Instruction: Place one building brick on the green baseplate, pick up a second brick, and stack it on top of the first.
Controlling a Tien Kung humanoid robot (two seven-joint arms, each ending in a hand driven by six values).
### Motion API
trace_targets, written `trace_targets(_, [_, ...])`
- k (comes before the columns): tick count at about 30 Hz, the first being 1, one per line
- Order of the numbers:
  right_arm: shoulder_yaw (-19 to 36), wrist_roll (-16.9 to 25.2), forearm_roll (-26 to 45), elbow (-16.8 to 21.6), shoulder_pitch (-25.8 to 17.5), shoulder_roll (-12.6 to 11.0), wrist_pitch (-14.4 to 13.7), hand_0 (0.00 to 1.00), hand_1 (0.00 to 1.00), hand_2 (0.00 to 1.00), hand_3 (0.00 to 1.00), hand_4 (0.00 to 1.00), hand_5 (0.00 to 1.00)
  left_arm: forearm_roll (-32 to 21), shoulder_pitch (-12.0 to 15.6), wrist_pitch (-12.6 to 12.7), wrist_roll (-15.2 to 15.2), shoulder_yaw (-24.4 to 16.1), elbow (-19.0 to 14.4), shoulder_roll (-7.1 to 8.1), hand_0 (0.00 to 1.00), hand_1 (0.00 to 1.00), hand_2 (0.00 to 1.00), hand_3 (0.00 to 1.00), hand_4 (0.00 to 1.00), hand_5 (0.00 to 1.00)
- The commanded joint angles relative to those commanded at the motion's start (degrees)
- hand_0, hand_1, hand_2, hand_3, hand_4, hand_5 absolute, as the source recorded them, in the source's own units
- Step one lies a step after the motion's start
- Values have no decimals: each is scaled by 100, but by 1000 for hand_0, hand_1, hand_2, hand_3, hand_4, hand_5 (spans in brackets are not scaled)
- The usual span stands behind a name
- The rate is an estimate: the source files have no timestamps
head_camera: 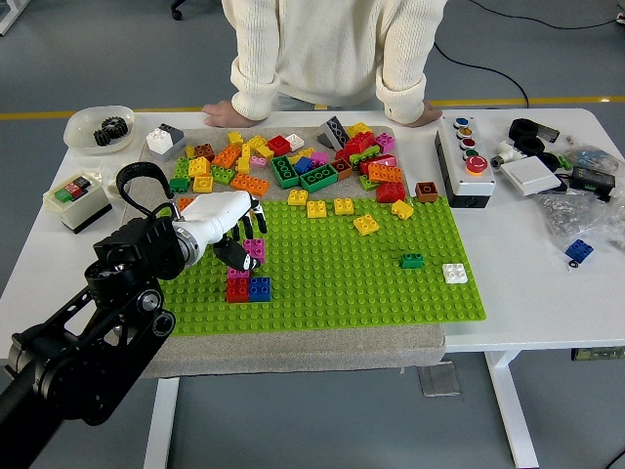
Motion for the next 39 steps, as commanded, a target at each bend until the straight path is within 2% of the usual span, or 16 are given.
trace_targets(19, [15,-2,0,0,3,-4,-5,741,639,710,593,831,412,-26,30,99,-48,170,186,-70,492,428,448,526,827,2])
trace_targets(39, [16,-1,0,0,2,3,-5,740,640,710,593,831,412,23,6,125,-108,142,298,-88,491,426,445,524,826,2])
